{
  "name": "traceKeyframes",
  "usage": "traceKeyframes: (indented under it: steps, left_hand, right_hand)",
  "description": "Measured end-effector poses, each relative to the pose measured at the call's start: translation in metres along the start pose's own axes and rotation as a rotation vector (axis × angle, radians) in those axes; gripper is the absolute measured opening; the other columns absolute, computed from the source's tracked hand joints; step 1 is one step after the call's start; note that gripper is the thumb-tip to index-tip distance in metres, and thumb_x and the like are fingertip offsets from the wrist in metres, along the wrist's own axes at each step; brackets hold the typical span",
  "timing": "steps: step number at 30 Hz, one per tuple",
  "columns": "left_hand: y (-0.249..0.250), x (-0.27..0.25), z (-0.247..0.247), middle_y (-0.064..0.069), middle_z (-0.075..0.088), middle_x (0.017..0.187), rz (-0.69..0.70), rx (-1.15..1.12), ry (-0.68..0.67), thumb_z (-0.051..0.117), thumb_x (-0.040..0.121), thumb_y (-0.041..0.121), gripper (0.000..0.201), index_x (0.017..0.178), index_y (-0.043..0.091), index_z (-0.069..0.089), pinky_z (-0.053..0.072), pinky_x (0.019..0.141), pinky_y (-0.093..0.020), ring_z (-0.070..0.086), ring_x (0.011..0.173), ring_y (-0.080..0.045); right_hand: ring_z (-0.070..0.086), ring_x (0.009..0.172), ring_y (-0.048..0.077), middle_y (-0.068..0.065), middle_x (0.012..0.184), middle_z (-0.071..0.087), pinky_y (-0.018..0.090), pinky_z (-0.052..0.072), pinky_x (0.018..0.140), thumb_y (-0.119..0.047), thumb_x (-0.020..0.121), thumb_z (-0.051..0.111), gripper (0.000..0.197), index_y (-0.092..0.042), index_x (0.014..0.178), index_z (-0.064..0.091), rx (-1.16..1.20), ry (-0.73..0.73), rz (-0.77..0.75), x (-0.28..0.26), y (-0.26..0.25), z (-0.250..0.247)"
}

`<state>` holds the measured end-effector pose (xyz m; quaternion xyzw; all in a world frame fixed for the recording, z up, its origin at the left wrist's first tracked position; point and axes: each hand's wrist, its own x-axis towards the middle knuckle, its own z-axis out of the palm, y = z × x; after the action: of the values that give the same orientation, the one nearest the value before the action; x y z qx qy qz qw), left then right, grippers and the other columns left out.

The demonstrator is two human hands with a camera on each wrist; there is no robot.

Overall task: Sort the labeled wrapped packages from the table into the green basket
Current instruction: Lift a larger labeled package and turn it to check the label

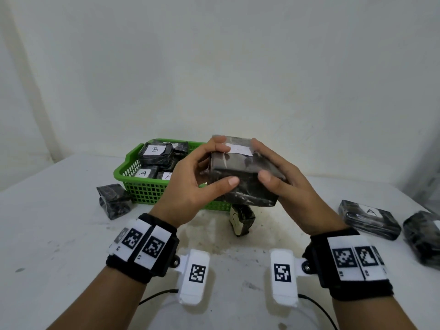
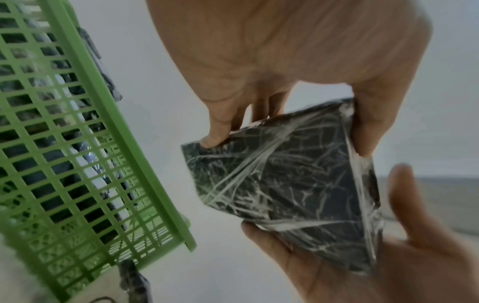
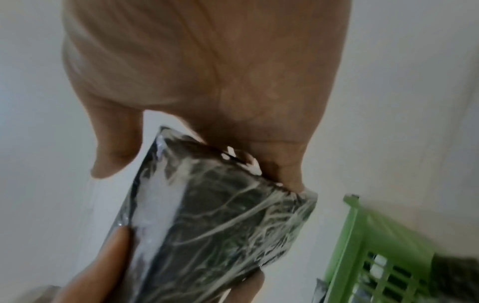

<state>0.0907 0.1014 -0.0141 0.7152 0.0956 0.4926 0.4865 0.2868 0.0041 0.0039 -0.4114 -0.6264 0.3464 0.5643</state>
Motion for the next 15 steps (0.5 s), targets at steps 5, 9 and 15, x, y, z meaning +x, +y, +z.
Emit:
traceKeyframes:
  steps: [5, 9, 15]
  left_hand:
    - [0.002, -0.005, 0.011, -0.002, 0.045, 0.157, 0.124, 0.082, -0.018, 0.083, 0.075, 0.023, 0.058, 0.124, 0.005, 0.056, 0.054, 0.101, -0.036, 0.053, 0.139, -0.022]
    - [0.003, -0.007, 0.016, -0.002, 0.041, 0.160, 0.154, 0.125, -0.096, 0.084, 0.074, 0.024, 0.061, 0.124, 0.005, 0.055, 0.053, 0.102, -0.033, 0.047, 0.145, -0.021]
    - [0.007, -0.001, 0.023, 0.011, 0.022, 0.170, -0.136, -0.055, -0.015, 0.086, 0.061, 0.069, 0.131, 0.163, 0.022, 0.019, 0.050, 0.109, -0.032, 0.040, 0.148, -0.005]
  right_hand:
    - [0.069, 0.123, 0.026, 0.012, 0.137, 0.070, 0.041, 0.059, 0.100, -0.029, 0.110, 0.046, 0.039, -0.013, 0.141, 0.062, 0.397, 0.189, 0.077, 0.005, -0.009, 0.017]
    - [0.076, 0.098, 0.029, 0.018, 0.123, 0.075, 0.039, 0.065, 0.082, -0.023, 0.101, 0.058, 0.037, -0.007, 0.134, 0.066, 0.516, 0.247, 0.347, 0.007, -0.012, 0.005]
    - [0.068, 0.122, 0.040, 0.018, 0.126, 0.074, 0.051, 0.057, 0.101, -0.014, 0.101, 0.059, 0.037, -0.009, 0.138, 0.063, 0.427, 0.333, 0.329, 0.004, -0.007, 0.001]
